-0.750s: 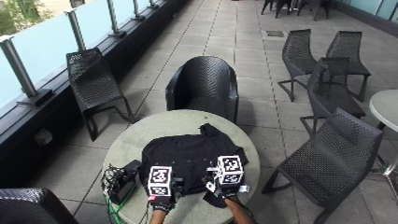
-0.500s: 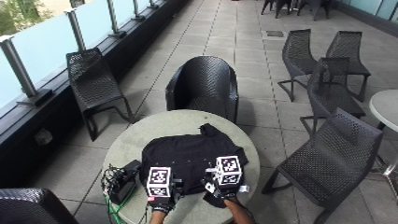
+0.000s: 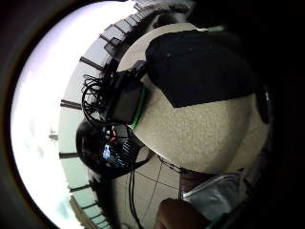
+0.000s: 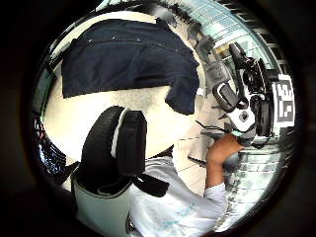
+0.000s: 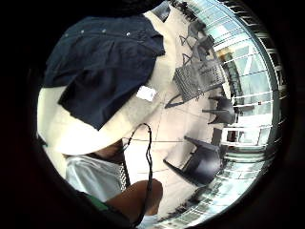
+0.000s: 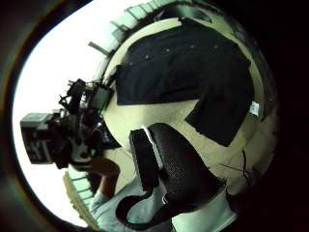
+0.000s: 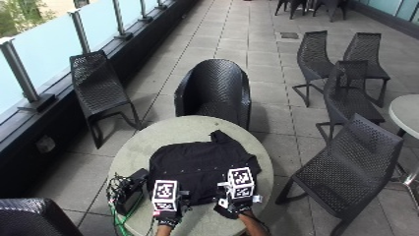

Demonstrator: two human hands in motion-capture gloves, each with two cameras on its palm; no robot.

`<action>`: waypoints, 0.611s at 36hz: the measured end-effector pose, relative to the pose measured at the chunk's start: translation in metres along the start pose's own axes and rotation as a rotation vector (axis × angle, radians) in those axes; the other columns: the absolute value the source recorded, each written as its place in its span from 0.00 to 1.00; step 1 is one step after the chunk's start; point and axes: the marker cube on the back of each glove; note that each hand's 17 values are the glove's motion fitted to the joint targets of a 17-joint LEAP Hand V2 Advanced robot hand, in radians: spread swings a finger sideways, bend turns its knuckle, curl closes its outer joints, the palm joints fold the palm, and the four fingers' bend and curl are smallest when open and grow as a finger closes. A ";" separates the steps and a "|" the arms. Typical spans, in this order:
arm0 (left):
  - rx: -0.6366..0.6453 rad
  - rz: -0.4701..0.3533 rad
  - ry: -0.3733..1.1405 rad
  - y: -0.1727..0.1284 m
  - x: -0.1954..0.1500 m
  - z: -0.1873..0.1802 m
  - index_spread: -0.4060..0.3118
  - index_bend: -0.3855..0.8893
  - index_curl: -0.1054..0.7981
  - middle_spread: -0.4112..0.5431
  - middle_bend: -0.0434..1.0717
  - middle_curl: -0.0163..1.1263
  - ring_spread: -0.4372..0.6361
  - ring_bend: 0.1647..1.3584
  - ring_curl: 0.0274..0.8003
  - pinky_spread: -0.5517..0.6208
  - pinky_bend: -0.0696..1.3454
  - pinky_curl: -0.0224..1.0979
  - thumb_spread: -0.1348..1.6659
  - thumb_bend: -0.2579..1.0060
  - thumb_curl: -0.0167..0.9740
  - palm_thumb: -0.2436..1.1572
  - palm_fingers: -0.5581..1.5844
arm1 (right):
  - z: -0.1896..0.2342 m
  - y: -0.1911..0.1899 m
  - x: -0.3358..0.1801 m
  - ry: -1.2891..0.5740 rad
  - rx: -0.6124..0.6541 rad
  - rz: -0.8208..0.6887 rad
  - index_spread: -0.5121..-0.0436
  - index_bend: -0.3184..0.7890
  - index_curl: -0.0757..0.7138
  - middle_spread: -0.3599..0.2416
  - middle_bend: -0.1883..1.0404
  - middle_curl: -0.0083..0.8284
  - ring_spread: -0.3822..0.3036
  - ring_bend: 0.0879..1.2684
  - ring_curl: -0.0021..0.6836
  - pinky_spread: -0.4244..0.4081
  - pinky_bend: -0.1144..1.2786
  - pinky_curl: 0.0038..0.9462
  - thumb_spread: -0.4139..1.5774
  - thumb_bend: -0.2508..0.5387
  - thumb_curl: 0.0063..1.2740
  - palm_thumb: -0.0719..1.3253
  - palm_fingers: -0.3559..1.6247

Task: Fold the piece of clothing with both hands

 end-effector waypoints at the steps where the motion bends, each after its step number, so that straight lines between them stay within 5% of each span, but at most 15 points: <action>1: 0.019 -0.007 -0.003 -0.003 -0.002 0.007 0.50 0.40 0.31 0.50 0.22 0.24 0.69 0.36 0.27 0.81 0.33 0.26 0.71 0.22 0.21 0.34 0.38 | 0.007 -0.001 0.003 0.006 -0.007 0.005 0.20 0.40 0.39 0.51 0.30 0.27 0.80 0.11 0.21 0.84 0.37 0.26 0.78 0.36 0.12 0.25 0.20; 5: 0.060 -0.028 -0.001 -0.015 -0.010 0.042 0.51 0.40 0.32 0.50 0.21 0.26 0.68 0.36 0.28 0.80 0.34 0.27 0.71 0.20 0.23 0.34 0.38 | 0.042 -0.008 0.015 0.035 -0.052 0.032 0.20 0.38 0.38 0.51 0.30 0.28 0.79 0.13 0.23 0.84 0.40 0.29 0.77 0.33 0.13 0.25 0.18; 11: -0.070 -0.036 0.015 -0.023 -0.023 0.086 0.54 0.38 0.32 0.51 0.21 0.27 0.67 0.39 0.30 0.80 0.38 0.30 0.71 0.20 0.25 0.36 0.37 | 0.094 -0.022 0.034 0.045 -0.177 0.061 0.22 0.35 0.33 0.55 0.29 0.29 0.79 0.15 0.26 0.85 0.46 0.32 0.74 0.29 0.15 0.25 0.14; 18: -0.184 0.026 0.099 -0.047 -0.032 0.142 0.59 0.37 0.31 0.52 0.22 0.29 0.64 0.43 0.32 0.77 0.40 0.32 0.72 0.20 0.27 0.39 0.38 | 0.060 0.013 0.031 -0.035 -0.329 0.064 0.24 0.36 0.30 0.59 0.29 0.29 0.79 0.16 0.28 0.82 0.52 0.35 0.71 0.30 0.17 0.27 0.13; 22: -0.142 0.040 0.029 -0.053 -0.031 0.147 0.57 0.41 0.33 0.49 0.23 0.29 0.60 0.43 0.33 0.74 0.39 0.32 0.76 0.21 0.27 0.42 0.42 | 0.068 0.013 0.034 -0.126 -0.341 0.065 0.25 0.40 0.31 0.57 0.31 0.31 0.77 0.17 0.30 0.80 0.52 0.36 0.72 0.29 0.18 0.28 0.17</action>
